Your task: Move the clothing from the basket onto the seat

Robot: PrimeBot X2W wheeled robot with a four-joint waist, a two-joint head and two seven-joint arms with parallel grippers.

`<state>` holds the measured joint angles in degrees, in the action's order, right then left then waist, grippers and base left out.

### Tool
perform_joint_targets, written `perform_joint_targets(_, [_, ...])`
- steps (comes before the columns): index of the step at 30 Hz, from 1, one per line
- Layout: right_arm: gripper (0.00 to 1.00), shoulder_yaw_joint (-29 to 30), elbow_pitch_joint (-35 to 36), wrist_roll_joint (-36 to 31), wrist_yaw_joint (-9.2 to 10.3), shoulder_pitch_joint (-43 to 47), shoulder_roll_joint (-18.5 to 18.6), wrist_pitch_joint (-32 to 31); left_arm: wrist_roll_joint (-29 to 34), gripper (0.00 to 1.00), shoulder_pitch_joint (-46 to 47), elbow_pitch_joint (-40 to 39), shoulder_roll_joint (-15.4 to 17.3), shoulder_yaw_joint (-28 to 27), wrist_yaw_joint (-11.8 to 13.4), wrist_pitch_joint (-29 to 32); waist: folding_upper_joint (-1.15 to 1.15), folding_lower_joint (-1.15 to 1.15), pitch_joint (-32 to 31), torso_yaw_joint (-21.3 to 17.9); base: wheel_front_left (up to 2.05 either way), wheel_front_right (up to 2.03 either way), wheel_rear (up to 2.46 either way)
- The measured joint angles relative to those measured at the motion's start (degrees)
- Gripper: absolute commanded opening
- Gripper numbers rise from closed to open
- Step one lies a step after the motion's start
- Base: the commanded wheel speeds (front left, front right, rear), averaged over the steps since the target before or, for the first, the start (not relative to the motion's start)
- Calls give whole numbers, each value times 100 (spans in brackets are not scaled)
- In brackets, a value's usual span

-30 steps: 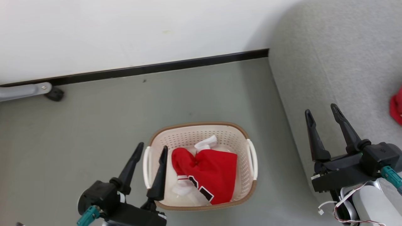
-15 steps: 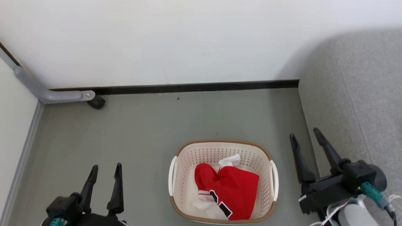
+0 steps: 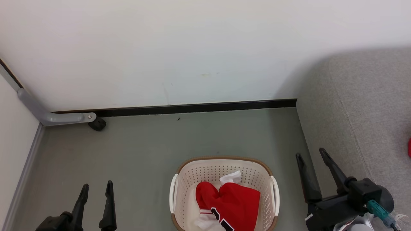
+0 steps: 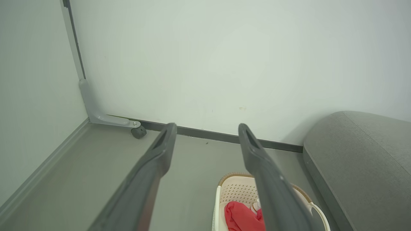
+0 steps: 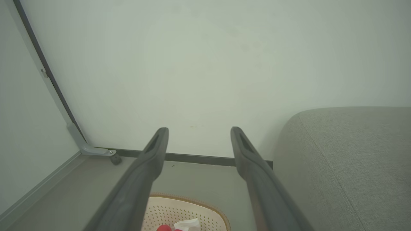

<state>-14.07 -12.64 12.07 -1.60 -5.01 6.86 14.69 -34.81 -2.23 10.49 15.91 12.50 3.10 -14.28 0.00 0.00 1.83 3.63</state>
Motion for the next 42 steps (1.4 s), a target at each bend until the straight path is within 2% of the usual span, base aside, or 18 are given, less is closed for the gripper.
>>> perform_joint_targets(16, [100,129,120,-18,7,106,22,0,122,100,-157,-293,-71,-174,32,-1,0,0,146,-266,0,0,0])
perform_joint_targets(25, [100,142,346,-148,9,79,21,0,279,100,-69,-368,-110,107,-169,-1,0,1,557,-452,0,0,0])
perform_joint_targets(31, [100,140,366,-153,16,12,-15,0,371,100,469,-334,-187,424,-325,29,0,1,974,-626,0,0,0])
perform_joint_targets(42, [100,42,258,-170,35,-350,-167,0,643,100,1291,-107,-269,892,-547,501,1,2,1829,-1036,0,0,0])
